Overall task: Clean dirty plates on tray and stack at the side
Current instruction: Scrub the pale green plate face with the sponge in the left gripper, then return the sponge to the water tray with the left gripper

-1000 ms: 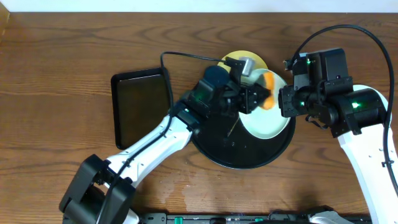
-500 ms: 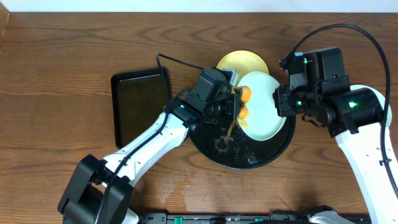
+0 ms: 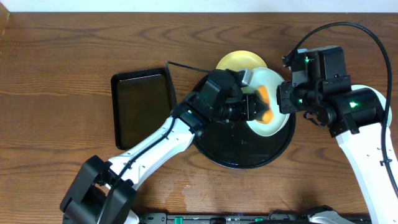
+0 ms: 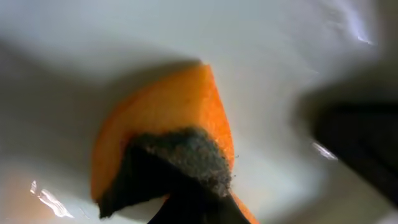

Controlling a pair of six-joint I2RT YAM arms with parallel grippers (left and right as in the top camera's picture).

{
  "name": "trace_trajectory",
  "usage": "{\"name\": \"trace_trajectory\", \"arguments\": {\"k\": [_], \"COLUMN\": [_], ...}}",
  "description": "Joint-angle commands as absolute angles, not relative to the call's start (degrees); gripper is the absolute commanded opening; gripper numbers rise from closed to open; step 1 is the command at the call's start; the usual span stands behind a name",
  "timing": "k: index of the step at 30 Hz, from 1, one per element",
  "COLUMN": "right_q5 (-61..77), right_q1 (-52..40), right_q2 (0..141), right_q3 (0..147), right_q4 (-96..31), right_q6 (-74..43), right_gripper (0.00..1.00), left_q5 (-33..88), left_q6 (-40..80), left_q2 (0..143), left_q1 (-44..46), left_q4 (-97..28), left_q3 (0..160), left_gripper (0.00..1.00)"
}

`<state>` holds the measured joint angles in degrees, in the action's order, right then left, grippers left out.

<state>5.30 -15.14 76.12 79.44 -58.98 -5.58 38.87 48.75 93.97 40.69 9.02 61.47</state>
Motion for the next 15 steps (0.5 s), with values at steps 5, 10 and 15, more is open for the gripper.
{"name": "trace_trajectory", "arguments": {"k": [5,10,15], "right_q5": [13.7,13.7,13.8], "right_q1": [-15.8,-15.8,-15.8], "right_q2": [75.0,75.0,75.0], "right_q3": [80.7,80.7,80.7], "right_q4": [-57.5,-57.2,-57.0], "right_q6": [-6.9,-7.7,-7.7], "right_gripper": [0.01,0.01,0.01], "left_q5": [45.2,30.3,23.0], "left_q6": [56.2,54.5,50.8], "left_q2": [94.4,94.4,94.4], "left_q1": [42.3,42.2,42.2], "left_q4": [6.0,-6.9,-8.5], "left_q3": [61.8,60.8,59.2], "left_gripper": [0.08,0.07,0.07]}}
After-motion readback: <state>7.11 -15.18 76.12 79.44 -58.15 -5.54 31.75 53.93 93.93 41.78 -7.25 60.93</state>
